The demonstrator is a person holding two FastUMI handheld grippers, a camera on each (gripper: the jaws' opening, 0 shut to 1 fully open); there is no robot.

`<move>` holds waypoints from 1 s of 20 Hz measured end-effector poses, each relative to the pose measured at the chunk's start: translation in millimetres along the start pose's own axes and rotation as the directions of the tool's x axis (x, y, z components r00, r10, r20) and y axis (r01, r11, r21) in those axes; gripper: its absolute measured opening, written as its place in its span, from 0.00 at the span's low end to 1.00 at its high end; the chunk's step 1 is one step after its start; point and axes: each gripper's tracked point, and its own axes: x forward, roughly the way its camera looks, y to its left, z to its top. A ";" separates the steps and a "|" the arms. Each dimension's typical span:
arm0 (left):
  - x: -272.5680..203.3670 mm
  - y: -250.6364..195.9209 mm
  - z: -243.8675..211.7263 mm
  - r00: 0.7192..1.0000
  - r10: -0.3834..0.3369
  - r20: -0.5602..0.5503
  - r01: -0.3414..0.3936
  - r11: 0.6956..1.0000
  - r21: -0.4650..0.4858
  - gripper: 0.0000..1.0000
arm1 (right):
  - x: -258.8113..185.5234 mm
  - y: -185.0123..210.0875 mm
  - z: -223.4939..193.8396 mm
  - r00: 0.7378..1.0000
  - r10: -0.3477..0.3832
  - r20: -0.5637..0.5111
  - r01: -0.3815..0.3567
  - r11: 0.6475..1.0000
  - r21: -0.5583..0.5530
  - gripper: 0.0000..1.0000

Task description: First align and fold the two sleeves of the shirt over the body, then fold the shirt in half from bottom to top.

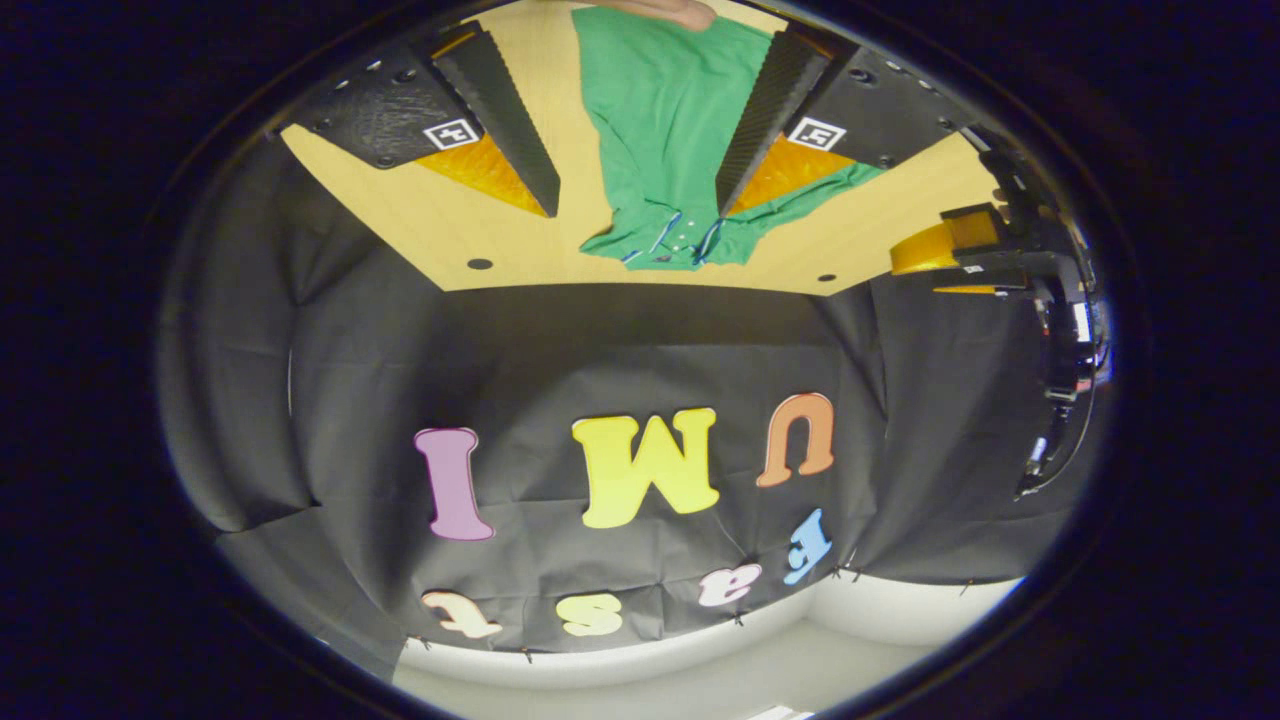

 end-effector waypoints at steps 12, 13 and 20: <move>-21.0 59.6 -167.3 0.943 0.045 -0.330 -0.075 0.994 -0.078 1.00 | -14.0 -28.5 -126.2 0.966 -0.101 -0.239 0.095 0.995 -0.037 0.96; -22.0 60.1 -175.1 0.934 0.042 -0.355 -0.076 0.994 -0.081 1.00 | -14.9 -25.5 -140.2 0.957 -0.092 -0.275 0.085 0.996 -0.038 0.96; -23.9 62.6 -194.2 0.915 0.024 -0.403 -0.065 0.994 -0.089 1.00 | -20.3 -23.3 -189.2 0.893 -0.100 -0.439 0.093 0.995 -0.036 0.96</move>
